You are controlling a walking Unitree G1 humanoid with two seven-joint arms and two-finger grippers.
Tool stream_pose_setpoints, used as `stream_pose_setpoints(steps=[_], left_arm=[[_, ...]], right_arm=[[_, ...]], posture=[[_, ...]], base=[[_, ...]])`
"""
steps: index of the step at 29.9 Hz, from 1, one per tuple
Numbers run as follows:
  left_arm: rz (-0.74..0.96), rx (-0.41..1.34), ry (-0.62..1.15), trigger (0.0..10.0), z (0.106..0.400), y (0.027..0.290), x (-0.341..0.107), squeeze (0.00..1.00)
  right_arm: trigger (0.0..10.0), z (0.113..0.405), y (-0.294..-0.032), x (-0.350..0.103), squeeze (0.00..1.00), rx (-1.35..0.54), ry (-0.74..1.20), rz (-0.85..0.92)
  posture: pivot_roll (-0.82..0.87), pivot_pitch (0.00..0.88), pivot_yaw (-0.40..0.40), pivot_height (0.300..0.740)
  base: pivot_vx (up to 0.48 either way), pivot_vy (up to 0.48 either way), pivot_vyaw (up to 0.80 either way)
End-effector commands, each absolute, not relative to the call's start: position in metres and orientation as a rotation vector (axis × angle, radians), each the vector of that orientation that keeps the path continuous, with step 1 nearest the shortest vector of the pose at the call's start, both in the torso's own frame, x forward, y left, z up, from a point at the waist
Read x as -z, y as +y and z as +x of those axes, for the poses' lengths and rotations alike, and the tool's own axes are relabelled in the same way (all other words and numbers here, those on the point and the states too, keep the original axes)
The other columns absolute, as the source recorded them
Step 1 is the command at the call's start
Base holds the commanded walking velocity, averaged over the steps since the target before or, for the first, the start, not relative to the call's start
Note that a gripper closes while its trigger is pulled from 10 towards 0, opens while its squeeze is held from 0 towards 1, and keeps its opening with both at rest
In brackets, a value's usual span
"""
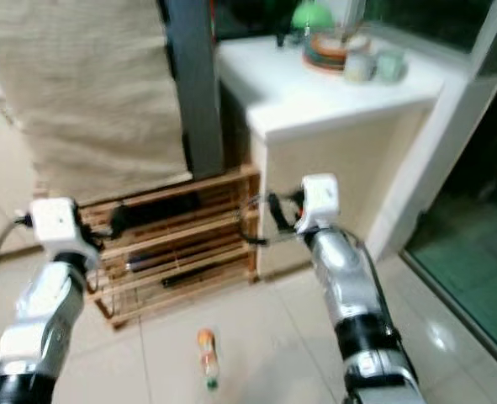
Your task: Restocking fridge
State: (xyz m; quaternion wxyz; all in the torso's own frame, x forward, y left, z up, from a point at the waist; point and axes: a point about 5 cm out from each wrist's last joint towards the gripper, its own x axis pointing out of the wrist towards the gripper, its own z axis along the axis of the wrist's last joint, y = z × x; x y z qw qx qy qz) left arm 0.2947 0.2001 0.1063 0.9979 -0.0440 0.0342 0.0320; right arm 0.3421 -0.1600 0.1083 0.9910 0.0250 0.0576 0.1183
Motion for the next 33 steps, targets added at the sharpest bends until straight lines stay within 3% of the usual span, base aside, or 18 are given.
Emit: stream_pose_setpoints(steps=[1,10,27,33], left_arm=[[-0.074,-0.081,0.08,10.0,0.293,0.204,-0.104,0.0],[0.033,-0.04,0.007,10.0,0.3,0.187,-0.115,0.0],[-0.014,-0.058,0.042,10.0,0.299,0.184,-0.108,0.0],[-0.034,-0.04,0.035,10.0,0.302,0.178,-0.11,0.0]], right_arm=[[10.0,0.344,-0.149,-0.119,0.0,-0.275,0.063,0.065],[10.0,0.343,-0.13,-0.123,0.0,-0.369,0.038,0.008],[10.0,0.315,-0.115,-0.118,0.0,-0.525,0.037,-0.027],[10.0,0.317,-0.125,-0.114,0.0,-0.453,0.06,0.003]], posture=[[-0.09,0.0,0.037,0.74],[-0.1,0.0,0.028,0.74],[-0.12,0.0,0.023,0.74],[-0.13,0.0,0.043,0.74]], base=[[0.0,0.45,0.0],[0.0,0.097,0.53],[0.379,0.251,0.07],[0.384,0.288,0.0]])
